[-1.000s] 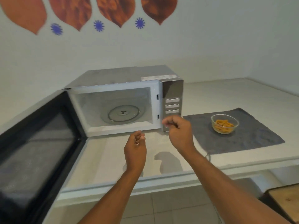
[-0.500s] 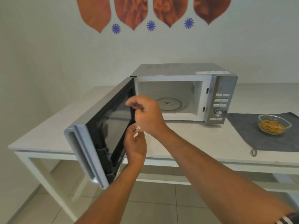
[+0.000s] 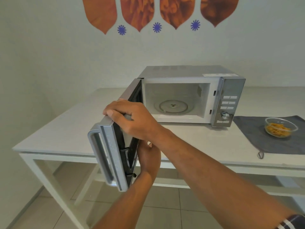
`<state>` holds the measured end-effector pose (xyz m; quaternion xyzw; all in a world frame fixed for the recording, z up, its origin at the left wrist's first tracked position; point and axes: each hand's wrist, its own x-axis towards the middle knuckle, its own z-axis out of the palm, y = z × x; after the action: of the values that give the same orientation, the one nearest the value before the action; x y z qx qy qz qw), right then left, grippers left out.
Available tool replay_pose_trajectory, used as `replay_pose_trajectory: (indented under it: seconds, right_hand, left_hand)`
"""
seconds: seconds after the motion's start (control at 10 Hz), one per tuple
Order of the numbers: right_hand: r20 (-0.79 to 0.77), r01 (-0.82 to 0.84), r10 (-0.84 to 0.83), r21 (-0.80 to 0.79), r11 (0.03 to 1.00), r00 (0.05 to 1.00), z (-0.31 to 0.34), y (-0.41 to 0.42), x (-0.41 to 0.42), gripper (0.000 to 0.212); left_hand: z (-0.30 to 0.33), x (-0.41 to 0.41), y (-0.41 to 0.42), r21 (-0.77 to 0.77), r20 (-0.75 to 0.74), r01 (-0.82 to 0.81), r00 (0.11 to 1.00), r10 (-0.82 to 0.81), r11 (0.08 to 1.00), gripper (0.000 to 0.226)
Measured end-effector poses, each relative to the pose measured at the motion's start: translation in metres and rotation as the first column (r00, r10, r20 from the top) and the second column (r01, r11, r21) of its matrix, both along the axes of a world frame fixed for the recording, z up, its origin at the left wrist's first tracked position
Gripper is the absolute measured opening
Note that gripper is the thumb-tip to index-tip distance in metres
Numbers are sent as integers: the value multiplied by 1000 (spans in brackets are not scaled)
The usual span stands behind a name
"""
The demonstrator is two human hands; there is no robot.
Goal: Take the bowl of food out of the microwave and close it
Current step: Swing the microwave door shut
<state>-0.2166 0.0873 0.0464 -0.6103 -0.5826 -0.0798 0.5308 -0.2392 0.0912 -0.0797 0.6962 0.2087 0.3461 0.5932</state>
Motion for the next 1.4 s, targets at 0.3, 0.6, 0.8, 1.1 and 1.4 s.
replay_pose_trajectory:
  seconds: [0.3, 0.6, 0.8, 1.1, 1.4]
  right_hand:
    - [-192, -40, 38, -4, 999, 981, 0, -86, 45, 24]
    - [-209, 167, -156, 39, 985, 966, -2, -170, 98, 21]
    - [-223, 387, -366, 54, 921, 903, -10, -199, 137, 19]
    - [-428, 668, -581, 75, 741, 692, -28, -219, 182, 37]
    - [-452, 773, -668, 83, 628, 591, -56, -219, 200, 23]
  left_hand:
    - [-4, 16, -92, -55, -20, 280, 959, -281, 958, 29]
    - [7, 37, -150, 85, 74, 389, 916, -395, 917, 33]
    - [14, 54, -157, 228, 151, 347, 910, -385, 910, 25]
    - [27, 106, -142, 272, 205, 86, 968, -145, 958, 18]
    - [21, 181, -133, 290, -44, 292, 956, -292, 912, 19]
